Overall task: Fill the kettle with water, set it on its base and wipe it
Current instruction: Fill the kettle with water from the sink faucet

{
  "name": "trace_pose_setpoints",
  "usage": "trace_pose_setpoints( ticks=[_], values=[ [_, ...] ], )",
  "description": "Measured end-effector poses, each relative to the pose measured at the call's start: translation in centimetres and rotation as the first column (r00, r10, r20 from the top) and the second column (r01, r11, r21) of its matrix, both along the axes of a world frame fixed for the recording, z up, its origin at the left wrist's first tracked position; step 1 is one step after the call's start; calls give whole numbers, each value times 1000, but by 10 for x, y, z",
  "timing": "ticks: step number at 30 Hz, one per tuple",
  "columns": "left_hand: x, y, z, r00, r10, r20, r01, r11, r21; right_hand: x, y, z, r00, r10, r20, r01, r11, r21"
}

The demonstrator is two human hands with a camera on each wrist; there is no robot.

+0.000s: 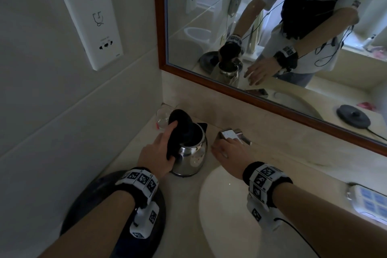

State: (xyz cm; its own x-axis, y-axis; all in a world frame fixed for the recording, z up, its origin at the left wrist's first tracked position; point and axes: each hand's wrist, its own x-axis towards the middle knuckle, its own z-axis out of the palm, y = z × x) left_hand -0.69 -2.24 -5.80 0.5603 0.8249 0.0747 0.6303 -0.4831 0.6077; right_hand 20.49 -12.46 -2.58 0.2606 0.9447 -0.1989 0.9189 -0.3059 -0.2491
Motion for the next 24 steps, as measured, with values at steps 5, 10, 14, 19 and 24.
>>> trace_pose_setpoints(
  ticks=[5, 10, 14, 19, 24],
  values=[
    [4, 3, -4, 999, 2, -50, 1, 999, 50, 2, -3, 6, 1000, -21, 1, 21, 1000, 3],
    [3, 1, -4, 997, -23, -71, 32, 991, 127, 5, -5, 4, 998, -40, -56, 41, 999, 20],
    [5, 3, -1, 1000, -19, 18, 18, 998, 60, 14, -10, 1, 993, -72, -96, 77, 995, 58],
    [9, 0, 4, 993, 9, 118, -6, 1000, -22, 36, -21, 3, 988, -112, -108, 122, 989, 84],
    [12, -17, 14, 987, 23, 157, -14, 998, -56, 56, -36, 7, 979, -177, -104, 185, 981, 66]
  ],
)
